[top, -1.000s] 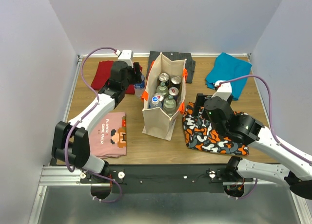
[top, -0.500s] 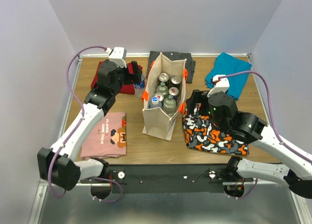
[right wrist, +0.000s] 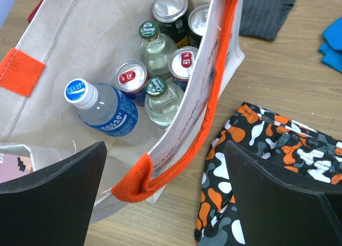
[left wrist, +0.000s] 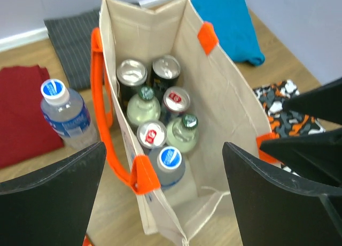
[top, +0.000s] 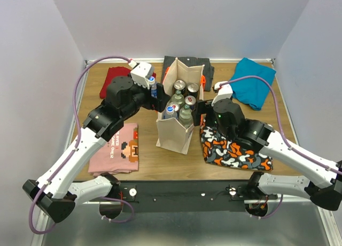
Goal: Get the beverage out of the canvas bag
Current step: Take out the drink from the canvas bag.
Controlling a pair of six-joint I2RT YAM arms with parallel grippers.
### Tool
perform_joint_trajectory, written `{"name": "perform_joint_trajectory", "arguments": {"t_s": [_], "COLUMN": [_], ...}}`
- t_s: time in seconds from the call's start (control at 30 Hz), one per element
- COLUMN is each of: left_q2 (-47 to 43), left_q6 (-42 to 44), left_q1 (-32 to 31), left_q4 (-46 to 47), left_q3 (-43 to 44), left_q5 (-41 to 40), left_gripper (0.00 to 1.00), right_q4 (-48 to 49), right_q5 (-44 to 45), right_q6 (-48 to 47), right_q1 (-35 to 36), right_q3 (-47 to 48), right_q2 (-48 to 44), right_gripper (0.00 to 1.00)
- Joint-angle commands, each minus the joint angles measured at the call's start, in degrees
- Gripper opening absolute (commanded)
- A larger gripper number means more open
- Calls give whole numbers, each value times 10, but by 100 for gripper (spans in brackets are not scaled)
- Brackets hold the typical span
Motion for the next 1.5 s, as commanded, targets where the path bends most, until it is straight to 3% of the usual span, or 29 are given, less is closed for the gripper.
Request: {"name": "perform_joint_trajectory", "arguments": {"t_s": [0.0,0.53,1.03,1.2,1.47], "left_q2": [-12,20,66,86,147], "left_q6": [-1,1,14,12,15], "left_q1": [-17,-59,-86,-92,-110], "left_q4": [-66,-117,-186,-191,-182], "left_q3": [-12,13,89,151,159], "left_q5": [-20,-37,-56,11,70], "left_gripper": [99,99,99,99,98], "right_q4": [31,-46,-76,-77,-74], "right_q5": [-30,-128,-243,-231,-196], "right_q6": [-8,-13,-51,-51,-46], "right_q1": [4,4,4,4,4], "right_q3": [-13,-38,-44,-49,-52], "right_q2": [16,-17,-11,-16,-31], "right_gripper": [100,100,100,100,100]}}
